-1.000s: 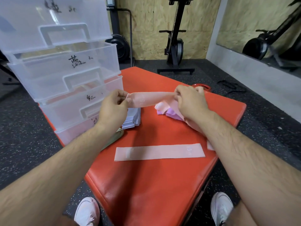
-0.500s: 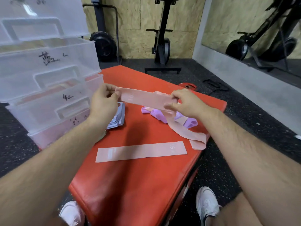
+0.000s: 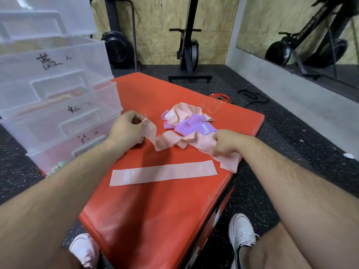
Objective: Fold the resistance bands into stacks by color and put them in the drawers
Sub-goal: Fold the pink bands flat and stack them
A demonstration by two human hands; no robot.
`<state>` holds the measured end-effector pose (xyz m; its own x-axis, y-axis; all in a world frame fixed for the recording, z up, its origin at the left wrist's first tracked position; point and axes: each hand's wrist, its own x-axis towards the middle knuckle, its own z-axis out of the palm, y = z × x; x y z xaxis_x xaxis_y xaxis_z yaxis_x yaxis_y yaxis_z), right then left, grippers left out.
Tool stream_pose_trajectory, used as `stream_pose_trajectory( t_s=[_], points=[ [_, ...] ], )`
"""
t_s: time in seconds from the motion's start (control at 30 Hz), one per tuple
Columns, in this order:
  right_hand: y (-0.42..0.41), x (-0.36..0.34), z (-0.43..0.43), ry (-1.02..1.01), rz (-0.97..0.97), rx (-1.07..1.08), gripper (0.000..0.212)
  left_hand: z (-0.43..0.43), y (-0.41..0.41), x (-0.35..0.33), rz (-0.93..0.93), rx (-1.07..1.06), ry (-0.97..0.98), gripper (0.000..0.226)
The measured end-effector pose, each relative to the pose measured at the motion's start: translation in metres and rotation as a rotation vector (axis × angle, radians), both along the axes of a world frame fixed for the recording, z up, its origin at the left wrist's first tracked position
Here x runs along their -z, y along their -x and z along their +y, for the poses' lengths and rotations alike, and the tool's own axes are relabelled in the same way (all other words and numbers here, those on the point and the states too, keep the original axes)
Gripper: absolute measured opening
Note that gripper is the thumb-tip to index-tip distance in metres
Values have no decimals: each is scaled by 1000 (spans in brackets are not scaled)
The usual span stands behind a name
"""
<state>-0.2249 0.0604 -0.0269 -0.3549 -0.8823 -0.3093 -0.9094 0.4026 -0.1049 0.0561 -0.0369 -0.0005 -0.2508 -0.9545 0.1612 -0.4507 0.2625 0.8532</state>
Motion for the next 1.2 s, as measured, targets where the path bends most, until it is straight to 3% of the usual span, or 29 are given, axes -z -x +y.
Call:
stream_pose_trajectory(
  t_s=[0.1, 0.27, 0.33, 0.37, 0.47, 0.57, 0.73, 0.8, 0.9, 0.97, 1.07, 1.13, 1.2],
  points=[
    [-3, -19, -5, 232, -148, 79, 17, 0, 2, -3, 24, -8, 6, 7],
    [-9, -51, -12, 807, -384, 288, 23, 2, 1, -4, 16, -12, 10, 5],
    [-9, -51, -20, 745, -435, 316, 13, 3, -1, -5, 12, -6, 9, 5],
    [-11, -49, -22, 649, -394, 344, 27, 3, -2, -6, 8, -1, 11, 5],
    [-19, -44, -26, 381, -27, 331, 30, 2, -6, -7, -11, 8, 18, 5],
    [-39, -42, -36, 408, 73, 199, 14, 3, -9, -7, -7, -1, 9, 5],
    [-63, 3, -53, 331, -152, -140, 29, 3, -16, -6, -45, -16, 30, 7],
    [-63, 15, -63, 331, -51, -254, 34, 2, -20, -4, -47, -13, 48, 8],
    [-77, 8, -75, 494, 120, -322, 42, -1, -29, 0, -74, -7, 73, 11],
    [-94, 5, -84, 514, -14, -379, 54, -6, -37, 3, -109, 16, 112, 15],
    [-118, 2, -89, 441, -493, -375, 71, -12, -47, 5, -138, 58, 184, 21],
    [-131, -3, -89, 453, -779, -313, 54, -15, -51, 4, -128, 76, 201, 16],
    [-138, -12, -89, 480, -852, -336, 24, -16, -54, 3, -125, 83, 216, 12]
  ],
)
